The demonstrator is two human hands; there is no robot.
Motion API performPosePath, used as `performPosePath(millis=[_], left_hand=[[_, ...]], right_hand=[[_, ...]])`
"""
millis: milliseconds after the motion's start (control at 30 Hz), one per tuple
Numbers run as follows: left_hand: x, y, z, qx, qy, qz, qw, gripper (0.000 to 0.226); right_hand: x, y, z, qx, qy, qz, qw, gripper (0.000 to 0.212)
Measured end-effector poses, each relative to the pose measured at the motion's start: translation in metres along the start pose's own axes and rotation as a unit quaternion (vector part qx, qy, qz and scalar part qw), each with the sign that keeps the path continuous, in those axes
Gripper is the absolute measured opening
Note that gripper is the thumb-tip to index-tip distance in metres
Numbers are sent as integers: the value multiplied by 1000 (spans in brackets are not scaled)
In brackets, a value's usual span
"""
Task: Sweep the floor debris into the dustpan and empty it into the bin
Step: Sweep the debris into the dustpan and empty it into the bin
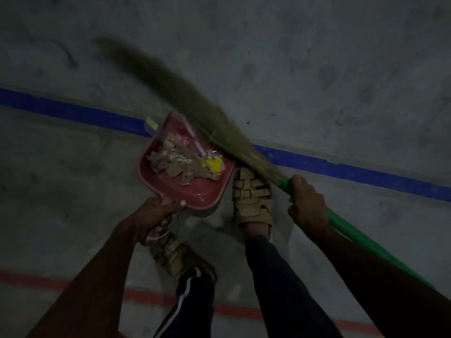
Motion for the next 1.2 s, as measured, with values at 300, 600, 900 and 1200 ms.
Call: performPosePath(millis=[300, 600, 900, 1200], left_hand=[[25, 2, 3, -21, 28, -2, 999, 40], [29, -1, 6, -13, 19, -12, 1000, 41], [18, -3, 9, 2, -18, -38, 999, 50], [-24, -6, -5, 16, -110, -86, 990, 53]], right_hand=[[7, 20, -4, -21, -24, 32, 999, 47], [-10, 6, 8, -85, -42, -100, 990, 45], [22, 32, -1, -38, 26, 20, 999, 46], [-32, 52, 15, -140, -62, -133, 979, 39]])
Point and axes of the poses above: each hand's wrist, its own y-axis away from the middle knuckle, its own z-axis out of the back of the hand, x = y × z, the point moved 10 cm from there along -y, towards the middle knuckle, and after that the axes turned 15 degrees about -x, right-handed, at the moved point
